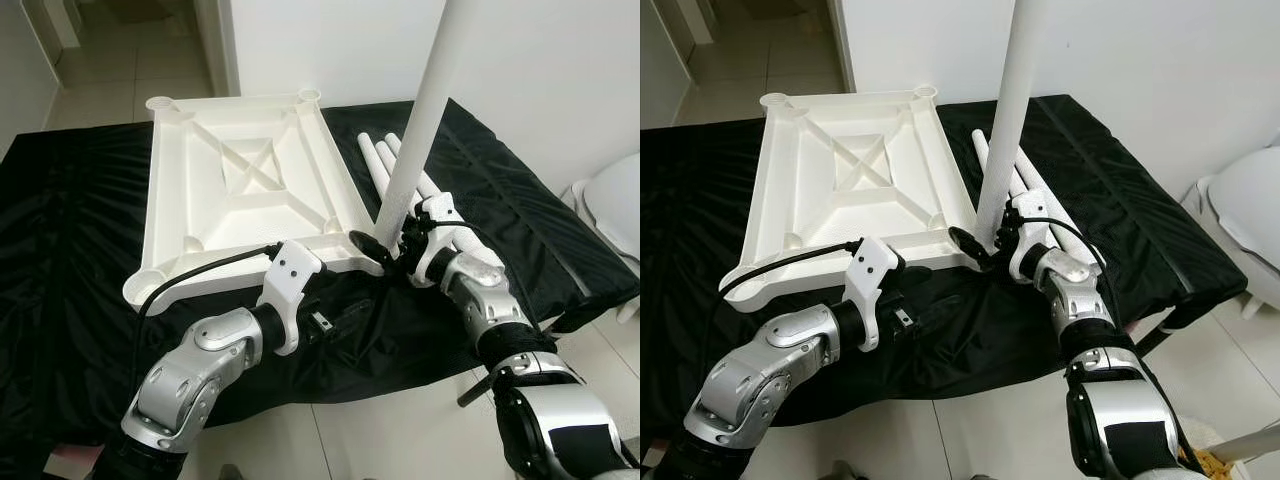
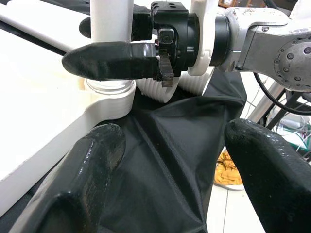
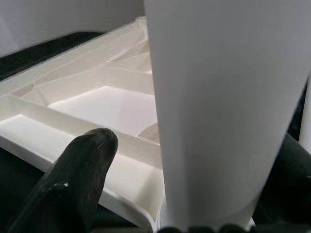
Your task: Building children table
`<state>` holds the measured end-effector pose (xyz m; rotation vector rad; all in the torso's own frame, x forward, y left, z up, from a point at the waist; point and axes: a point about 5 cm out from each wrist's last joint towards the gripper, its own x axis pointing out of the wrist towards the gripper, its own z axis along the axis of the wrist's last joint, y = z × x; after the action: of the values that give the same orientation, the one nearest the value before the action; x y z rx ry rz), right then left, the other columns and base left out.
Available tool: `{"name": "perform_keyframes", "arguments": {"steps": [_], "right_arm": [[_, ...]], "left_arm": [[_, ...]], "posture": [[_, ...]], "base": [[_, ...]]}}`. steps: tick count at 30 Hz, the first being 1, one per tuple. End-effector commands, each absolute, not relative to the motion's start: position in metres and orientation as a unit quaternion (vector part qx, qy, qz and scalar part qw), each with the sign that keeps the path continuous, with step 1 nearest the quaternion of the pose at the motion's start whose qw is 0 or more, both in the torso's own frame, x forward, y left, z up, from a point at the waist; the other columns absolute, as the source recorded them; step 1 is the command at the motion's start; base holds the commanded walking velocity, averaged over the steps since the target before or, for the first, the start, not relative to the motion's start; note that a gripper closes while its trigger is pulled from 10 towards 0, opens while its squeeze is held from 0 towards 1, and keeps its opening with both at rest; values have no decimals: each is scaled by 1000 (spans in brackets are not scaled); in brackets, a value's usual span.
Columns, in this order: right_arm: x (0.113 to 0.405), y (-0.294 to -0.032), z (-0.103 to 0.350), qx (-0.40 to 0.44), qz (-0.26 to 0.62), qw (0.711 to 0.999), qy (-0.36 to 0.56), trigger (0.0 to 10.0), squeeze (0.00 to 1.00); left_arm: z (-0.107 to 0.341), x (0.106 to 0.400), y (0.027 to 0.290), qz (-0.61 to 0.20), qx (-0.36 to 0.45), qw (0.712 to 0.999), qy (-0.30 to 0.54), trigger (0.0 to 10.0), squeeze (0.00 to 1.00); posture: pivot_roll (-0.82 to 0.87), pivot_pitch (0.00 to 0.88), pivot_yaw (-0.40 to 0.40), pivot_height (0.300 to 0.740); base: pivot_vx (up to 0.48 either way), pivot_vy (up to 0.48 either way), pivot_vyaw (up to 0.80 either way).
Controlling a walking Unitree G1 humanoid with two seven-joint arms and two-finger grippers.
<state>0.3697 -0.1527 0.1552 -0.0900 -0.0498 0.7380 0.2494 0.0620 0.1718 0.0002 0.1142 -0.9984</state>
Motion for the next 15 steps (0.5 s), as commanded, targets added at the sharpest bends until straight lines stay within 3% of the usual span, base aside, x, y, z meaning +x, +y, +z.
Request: {"name": "perform_keyframes", "arguments": {"steps": [1,15], "right_arm": [[370,-153,150,-58,369,928,-3,0,0],[368,-163,141,-71,380,922,31,0,0]], "left_arm": [[170,250,61,-483,-5,873,64,10000,0],[169,249,62,-481,-7,874,66,10000,0]], "posture": [[-22,44,6,740],[-27,49,5,740]], "base": [[0,0,0],[0,0,0]]}}
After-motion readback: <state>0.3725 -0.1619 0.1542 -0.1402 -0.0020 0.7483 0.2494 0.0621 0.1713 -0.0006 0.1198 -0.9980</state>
